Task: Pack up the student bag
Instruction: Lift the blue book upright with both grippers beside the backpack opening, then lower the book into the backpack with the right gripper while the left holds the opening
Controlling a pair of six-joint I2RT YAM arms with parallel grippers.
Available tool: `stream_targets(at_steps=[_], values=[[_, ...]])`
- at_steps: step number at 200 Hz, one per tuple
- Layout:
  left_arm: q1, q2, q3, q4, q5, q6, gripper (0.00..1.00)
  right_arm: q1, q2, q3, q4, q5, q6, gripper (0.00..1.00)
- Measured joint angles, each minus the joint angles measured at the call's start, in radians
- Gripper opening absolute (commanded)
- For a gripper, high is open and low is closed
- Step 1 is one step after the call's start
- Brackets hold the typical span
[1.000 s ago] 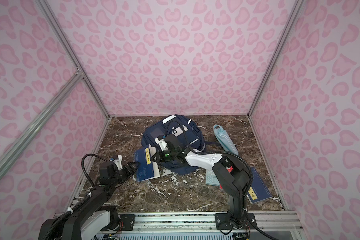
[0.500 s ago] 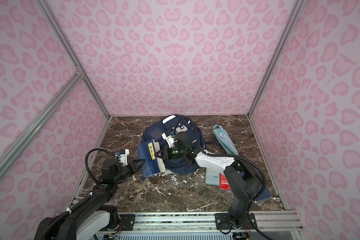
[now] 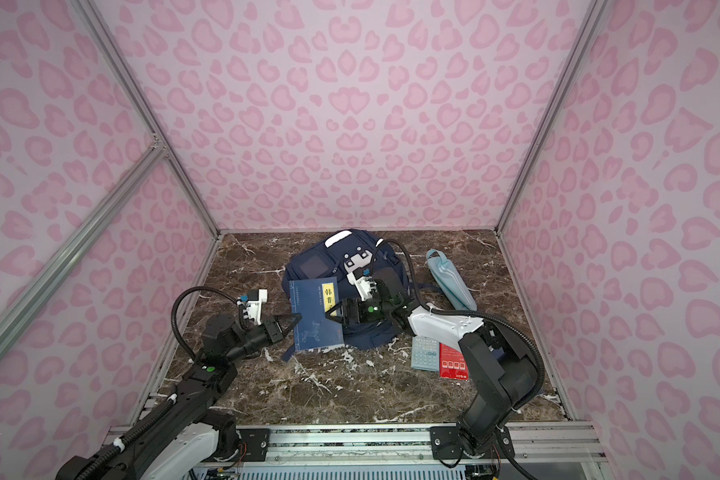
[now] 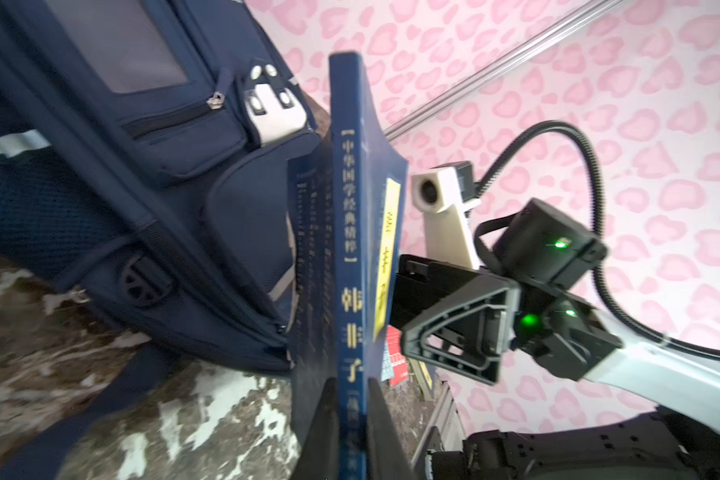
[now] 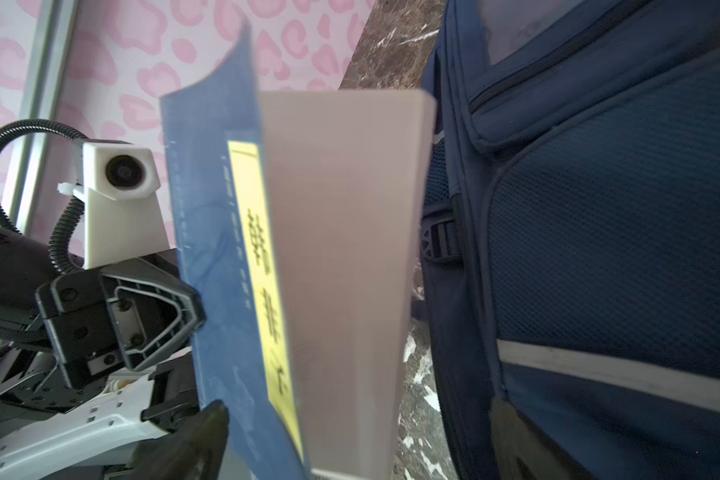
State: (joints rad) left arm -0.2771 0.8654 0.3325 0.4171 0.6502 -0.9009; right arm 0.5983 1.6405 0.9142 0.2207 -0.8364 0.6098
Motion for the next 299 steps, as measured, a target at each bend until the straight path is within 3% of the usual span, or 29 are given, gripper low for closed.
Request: stream_targets(at_steps=[27, 49, 63, 89, 99, 111, 120, 136, 147, 163, 180, 206, 220, 234, 250, 258, 271, 293, 299], values=[[-0.047, 0.034, 0.017, 0.132, 0.04, -0.074, 0.04, -0.019, -0.019, -0.055, 0.182, -0.096, 0.061, 0.95], [-0.072, 0.089, 0.018, 0.229, 0.055, -0.146, 0.04, -0.042, -0.009, -0.095, 0.375, -0.157, 0.16, 0.82], [-0.093, 0.102, 0.034, 0.254, 0.062, -0.156, 0.04, -0.064, 0.004, -0.13, 0.509, -0.189, 0.237, 0.71], [-0.11, 0.1, 0.056, 0.262, 0.063, -0.16, 0.04, -0.106, 0.027, -0.171, 0.697, -0.237, 0.343, 0.27], [-0.11, 0.101, 0.057, 0.264, 0.056, -0.16, 0.04, -0.111, 0.036, -0.172, 0.737, -0.237, 0.367, 0.2], [-0.111, 0.111, 0.057, 0.282, 0.051, -0.161, 0.04, -0.116, 0.043, -0.18, 0.766, -0.233, 0.391, 0.21], [-0.112, 0.122, 0.057, 0.293, 0.053, -0.164, 0.04, -0.119, 0.043, -0.19, 0.78, -0.233, 0.397, 0.31], [-0.116, 0.135, 0.057, 0.295, 0.055, -0.168, 0.04, -0.122, 0.043, -0.198, 0.799, -0.243, 0.41, 0.71], [-0.121, 0.14, 0.057, 0.296, 0.058, -0.171, 0.04, -0.121, 0.047, -0.196, 0.813, -0.261, 0.413, 0.91], [-0.132, 0.145, 0.063, 0.314, 0.064, -0.172, 0.04, -0.12, 0.063, -0.188, 0.845, -0.272, 0.43, 0.93], [-0.143, 0.148, 0.077, 0.336, 0.075, -0.176, 0.04, -0.118, 0.075, -0.176, 0.889, -0.292, 0.46, 0.83], [-0.148, 0.165, 0.087, 0.363, 0.075, -0.175, 0.04, -0.111, 0.088, -0.159, 0.996, -0.316, 0.527, 0.48], [-0.148, 0.172, 0.087, 0.363, 0.074, -0.175, 0.04, -0.112, 0.098, -0.162, 1.057, -0.322, 0.562, 0.22], [-0.148, 0.178, 0.087, 0.355, 0.066, -0.174, 0.04, -0.119, 0.107, -0.175, 1.12, -0.329, 0.602, 0.05], [-0.148, 0.187, 0.09, 0.322, 0.053, -0.165, 0.04, -0.129, 0.12, -0.189, 1.174, -0.336, 0.636, 0.0], [-0.15, 0.19, 0.096, 0.303, 0.051, -0.151, 0.11, -0.132, 0.127, -0.195, 1.192, -0.337, 0.652, 0.0], [-0.151, 0.191, 0.105, 0.262, 0.046, -0.13, 0.34, -0.14, 0.125, -0.211, 1.215, -0.343, 0.671, 0.0], [-0.152, 0.167, 0.157, 0.119, 0.001, -0.046, 0.9, -0.176, 0.071, -0.251, 1.138, -0.327, 0.649, 0.0], [-0.153, 0.154, 0.174, 0.071, -0.027, -0.016, 0.95, -0.186, 0.049, -0.259, 1.095, -0.317, 0.628, 0.0]])
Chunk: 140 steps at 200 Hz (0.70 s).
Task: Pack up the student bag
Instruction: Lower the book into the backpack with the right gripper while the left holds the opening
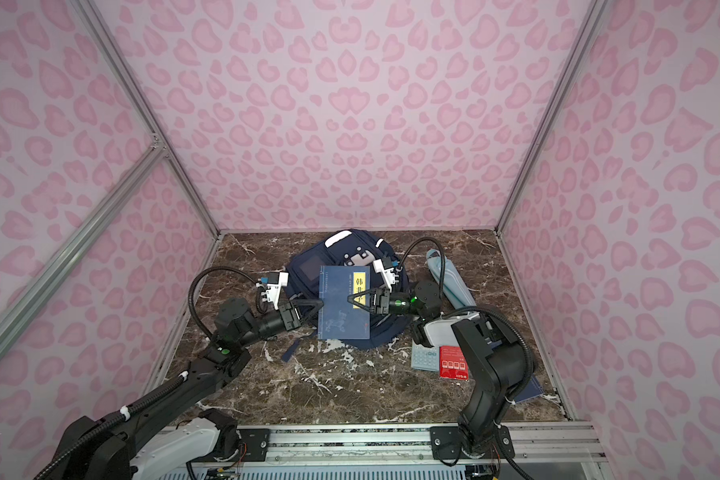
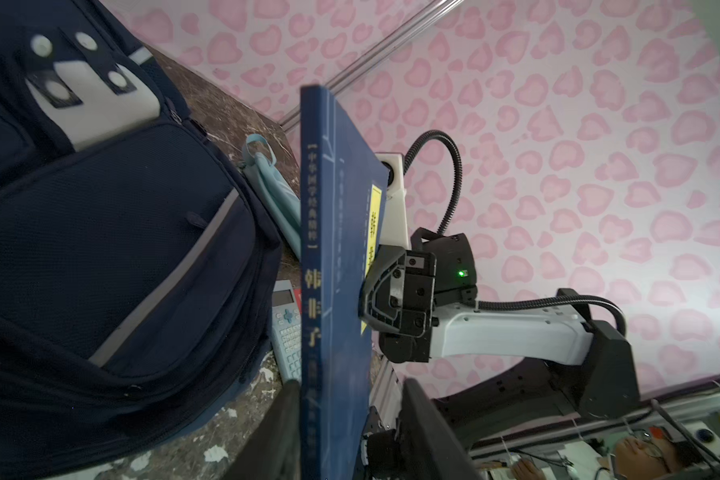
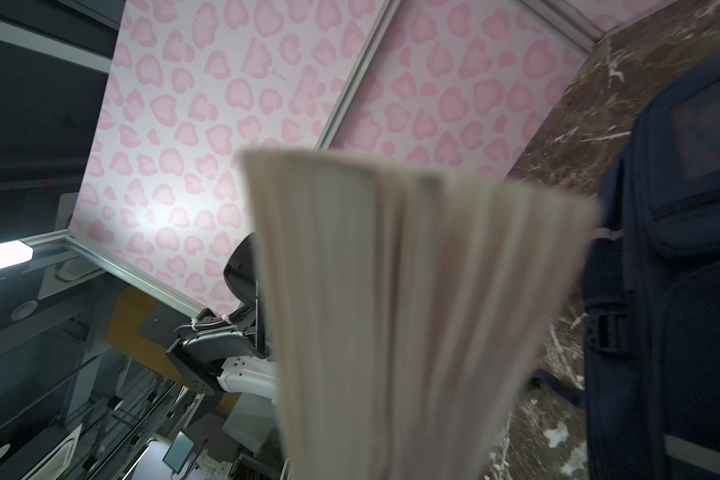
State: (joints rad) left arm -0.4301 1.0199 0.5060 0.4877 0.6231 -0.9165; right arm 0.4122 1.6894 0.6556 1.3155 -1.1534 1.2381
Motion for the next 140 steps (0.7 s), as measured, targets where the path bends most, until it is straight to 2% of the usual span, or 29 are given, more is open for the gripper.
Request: stream_targets(at_steps=[20, 50, 85, 95, 109, 140], values=[[-0.004, -0.026, 0.055, -0.172, -0.118, 0.097, 0.97, -0.021, -0.098, -0.005, -0.212, 0.041, -0.122, 0.0], [-0.042, 0.029, 0.149, -0.385, -0.278, 0.225, 0.87, -0.041, -0.262, 0.018, -0.588, 0.115, -0.325, 0.0], [-0.183, 0.248, 0.338, -0.562, -0.477, 0.382, 0.77, -0.172, -0.493, 0.018, -1.004, 0.314, -0.474, 0.0], [-0.225, 0.319, 0.397, -0.594, -0.53, 0.43, 0.72, -0.211, -0.549, 0.022, -1.111, 0.37, -0.505, 0.0], [-0.284, 0.434, 0.492, -0.63, -0.603, 0.506, 0.73, -0.257, -0.615, 0.023, -1.246, 0.435, -0.549, 0.0], [-0.393, 0.631, 0.652, -0.698, -0.665, 0.656, 0.75, -0.373, -0.726, 0.012, -1.469, 0.507, -0.626, 0.0]])
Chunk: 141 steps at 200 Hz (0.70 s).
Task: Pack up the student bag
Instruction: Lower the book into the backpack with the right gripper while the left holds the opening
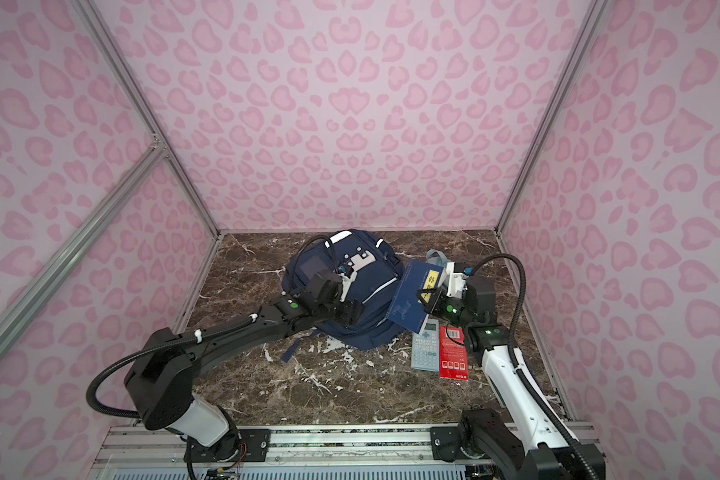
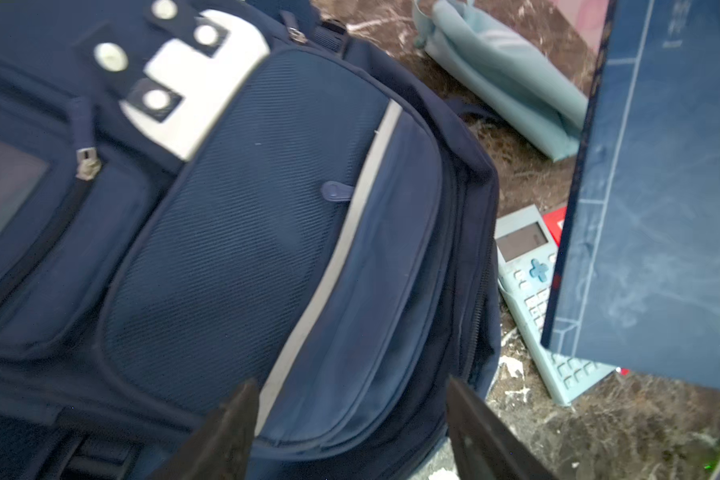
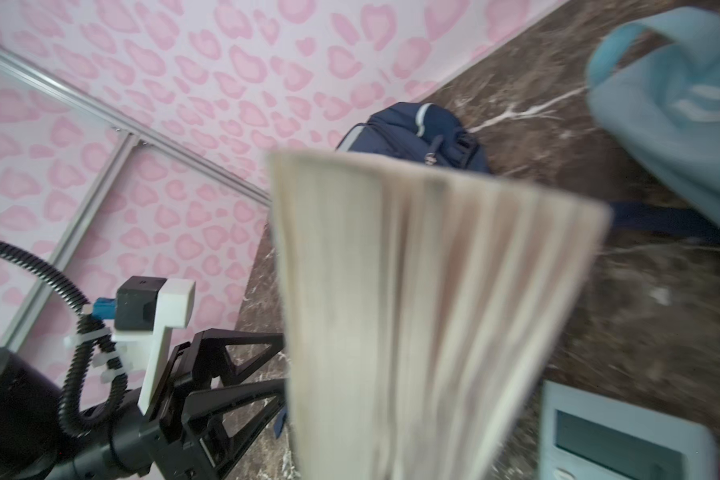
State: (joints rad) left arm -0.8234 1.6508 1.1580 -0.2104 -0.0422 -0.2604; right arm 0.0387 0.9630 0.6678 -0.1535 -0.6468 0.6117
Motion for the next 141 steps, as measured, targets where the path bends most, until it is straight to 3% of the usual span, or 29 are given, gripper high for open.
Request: stream_targets(at_steps=[43, 57, 64, 76, 81, 106, 141], values=[[-0.057, 0.194, 0.123, -0.053, -0.105, 0.104, 0.76, -0.08, -0.109, -0.04, -0.146, 0.039, -0.059, 0.0], [-0.063, 0.243, 0.146, -0.061, -0.139, 0.115, 0.7, -0.086, -0.124, -0.045, -0.174, 0.044, -0.076, 0.0], [-0.064, 0.265, 0.159, -0.064, -0.156, 0.121, 0.57, -0.086, -0.13, -0.051, -0.18, 0.043, -0.079, 0.0], [-0.066, 0.305, 0.198, -0.081, -0.195, 0.127, 0.14, -0.086, -0.145, -0.067, -0.182, 0.039, -0.081, 0.0], [-0.066, 0.316, 0.211, -0.083, -0.206, 0.13, 0.04, -0.086, -0.153, -0.078, -0.18, 0.033, -0.08, 0.0], [-0.071, 0.303, 0.233, -0.103, -0.216, 0.136, 0.04, -0.082, -0.195, -0.148, -0.12, -0.003, -0.035, 0.0], [-0.028, 0.137, 0.211, -0.127, -0.145, 0.097, 0.04, 0.025, -0.232, -0.236, 0.032, 0.006, 0.111, 0.0]])
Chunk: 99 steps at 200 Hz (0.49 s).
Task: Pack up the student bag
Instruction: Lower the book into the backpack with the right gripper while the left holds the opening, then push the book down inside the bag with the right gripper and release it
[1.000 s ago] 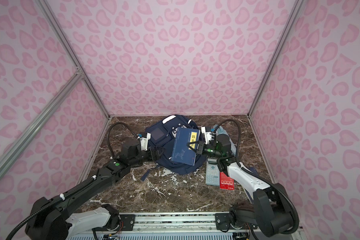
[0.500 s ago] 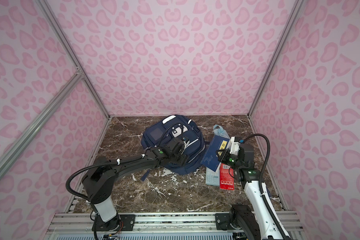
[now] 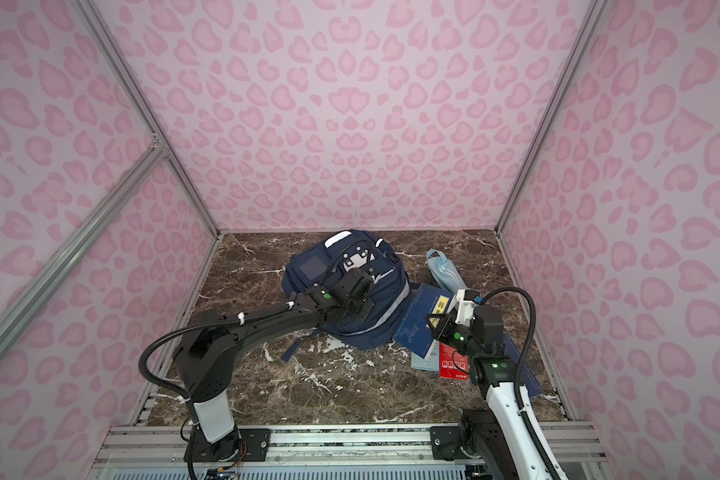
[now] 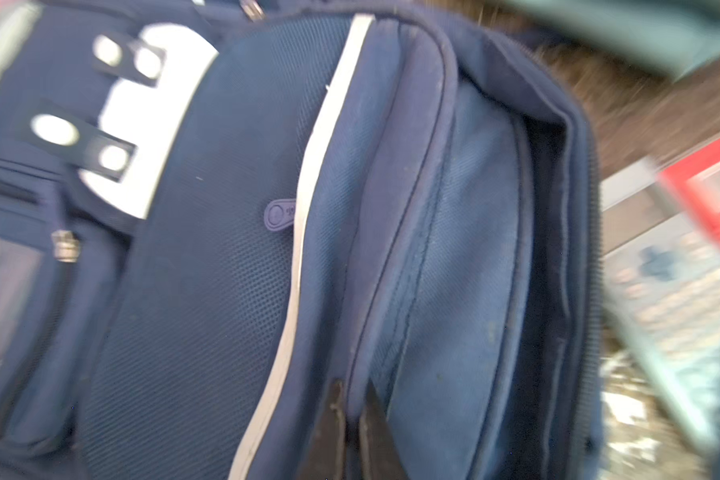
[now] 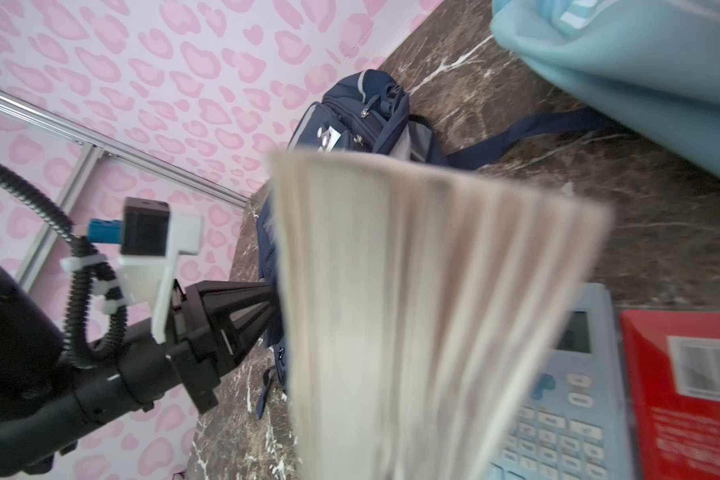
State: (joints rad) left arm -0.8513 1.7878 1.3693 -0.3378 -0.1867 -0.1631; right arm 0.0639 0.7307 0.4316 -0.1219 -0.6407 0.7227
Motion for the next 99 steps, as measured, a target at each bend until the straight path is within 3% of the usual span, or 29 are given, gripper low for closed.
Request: stream_targets(at_steps=[45, 99], values=[[0.066, -0.125, 0.002, -0.027, 0.115, -0.062, 0.04, 0.21, 0.154, -0.042, 0.288, 0.111, 0.193, 0.0], [0.14, -0.184, 0.003, -0.035, 0.242, -0.117, 0.03, 0.375, 0.523, 0.116, 0.555, 0.221, 0.239, 0.0]])
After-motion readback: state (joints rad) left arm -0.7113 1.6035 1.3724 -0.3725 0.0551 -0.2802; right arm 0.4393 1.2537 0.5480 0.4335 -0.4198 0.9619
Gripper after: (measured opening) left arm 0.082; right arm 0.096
